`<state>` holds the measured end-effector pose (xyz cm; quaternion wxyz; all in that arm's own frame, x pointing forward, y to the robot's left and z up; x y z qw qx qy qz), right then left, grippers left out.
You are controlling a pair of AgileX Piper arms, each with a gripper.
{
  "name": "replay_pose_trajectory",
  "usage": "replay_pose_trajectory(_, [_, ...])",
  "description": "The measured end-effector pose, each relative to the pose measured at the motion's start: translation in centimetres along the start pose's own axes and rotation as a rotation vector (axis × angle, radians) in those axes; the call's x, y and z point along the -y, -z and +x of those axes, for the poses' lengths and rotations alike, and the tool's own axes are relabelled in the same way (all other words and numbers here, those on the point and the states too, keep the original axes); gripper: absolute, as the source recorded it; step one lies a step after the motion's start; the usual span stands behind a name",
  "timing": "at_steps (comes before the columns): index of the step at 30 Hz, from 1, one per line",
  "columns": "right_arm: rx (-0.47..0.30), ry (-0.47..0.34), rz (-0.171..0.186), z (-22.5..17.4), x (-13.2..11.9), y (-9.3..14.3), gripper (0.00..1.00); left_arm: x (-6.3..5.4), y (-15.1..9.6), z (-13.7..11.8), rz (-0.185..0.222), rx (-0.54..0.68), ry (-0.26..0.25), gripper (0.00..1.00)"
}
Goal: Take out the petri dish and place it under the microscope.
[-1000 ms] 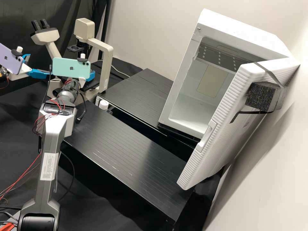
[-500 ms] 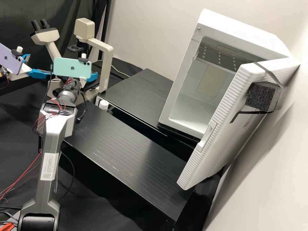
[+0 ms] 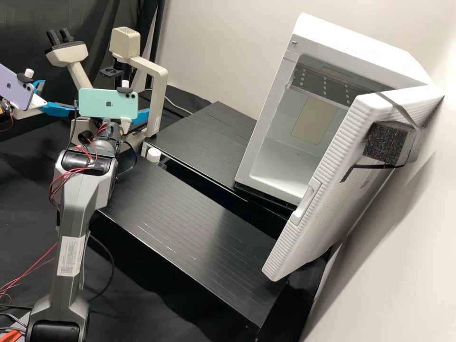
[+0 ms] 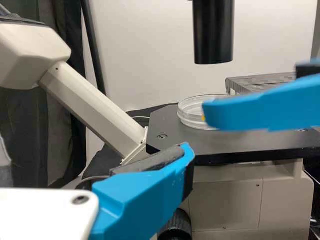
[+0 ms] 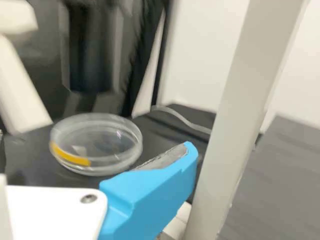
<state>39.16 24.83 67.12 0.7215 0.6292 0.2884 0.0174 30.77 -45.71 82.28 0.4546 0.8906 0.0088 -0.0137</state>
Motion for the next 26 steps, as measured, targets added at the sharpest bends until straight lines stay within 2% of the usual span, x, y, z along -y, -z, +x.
replay_pose_trajectory(5, [-0.095,-0.080,0.011,-3.5,-1.5,1.0,1.00,0.0,0.0,0.0,0.000,0.000,0.000,1.00])
replay_pose_trajectory(10, [-0.162,-0.167,0.004,-7.7,-2.2,1.0,1.00,0.0,0.0,0.0,0.000,0.000,0.000,1.00])
replay_pose_trajectory(12, [-0.194,-0.208,-0.007,-9.7,-2.3,1.1,1.00,0.0,0.0,0.0,0.000,0.000,0.000,1.00])
replay_pose_trajectory(16, [-0.242,-0.293,-0.066,-12.9,-2.3,1.1,1.00,0.0,0.0,0.0,0.000,0.000,0.000,1.00])
replay_pose_trajectory(20, [-0.237,-0.344,-0.100,-15.4,-1.9,0.5,1.00,0.0,0.0,0.0,0.000,0.000,0.000,1.00])
replay_pose_trajectory(22, [-0.209,-0.344,-0.102,-16.3,-1.8,-0.1,1.00,0.0,0.0,0.0,0.000,0.000,0.000,1.00])
replay_pose_trajectory(26, [-0.144,-0.334,-0.079,-18.0,-1.7,-1.8,1.00,0.0,0.0,0.0,0.000,0.000,0.000,1.00])
